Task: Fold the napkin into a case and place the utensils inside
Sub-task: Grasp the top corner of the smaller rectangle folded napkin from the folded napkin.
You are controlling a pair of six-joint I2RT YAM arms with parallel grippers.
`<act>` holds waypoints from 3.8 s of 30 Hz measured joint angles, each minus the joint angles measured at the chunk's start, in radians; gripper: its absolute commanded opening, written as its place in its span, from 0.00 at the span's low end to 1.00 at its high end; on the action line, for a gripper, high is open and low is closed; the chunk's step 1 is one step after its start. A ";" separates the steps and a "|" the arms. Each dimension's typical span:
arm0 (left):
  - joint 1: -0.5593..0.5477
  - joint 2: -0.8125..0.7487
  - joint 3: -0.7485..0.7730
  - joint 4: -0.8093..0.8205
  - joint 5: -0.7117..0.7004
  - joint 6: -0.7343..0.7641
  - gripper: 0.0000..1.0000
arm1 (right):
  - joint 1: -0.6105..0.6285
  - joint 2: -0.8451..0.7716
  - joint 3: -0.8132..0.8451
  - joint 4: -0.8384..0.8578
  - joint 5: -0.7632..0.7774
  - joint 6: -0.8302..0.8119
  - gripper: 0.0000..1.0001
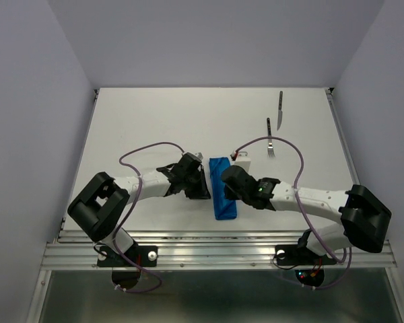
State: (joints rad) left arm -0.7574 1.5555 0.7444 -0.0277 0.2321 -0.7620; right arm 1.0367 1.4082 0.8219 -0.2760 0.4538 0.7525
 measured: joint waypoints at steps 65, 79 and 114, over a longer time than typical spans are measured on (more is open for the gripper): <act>0.000 0.164 0.127 0.080 0.015 -0.022 0.38 | -0.219 0.077 0.048 0.015 -0.132 -0.055 0.14; 0.000 0.153 0.127 0.087 0.018 -0.016 0.44 | -0.310 0.365 0.304 0.021 -0.138 -0.161 0.13; 0.164 0.297 0.492 -0.082 -0.012 0.141 0.21 | -0.434 0.245 0.138 0.164 -0.241 -0.154 0.12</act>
State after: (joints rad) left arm -0.5934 1.8526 1.2362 -0.1101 0.2199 -0.6209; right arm 0.6025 1.6535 0.9596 -0.1116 0.2131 0.5987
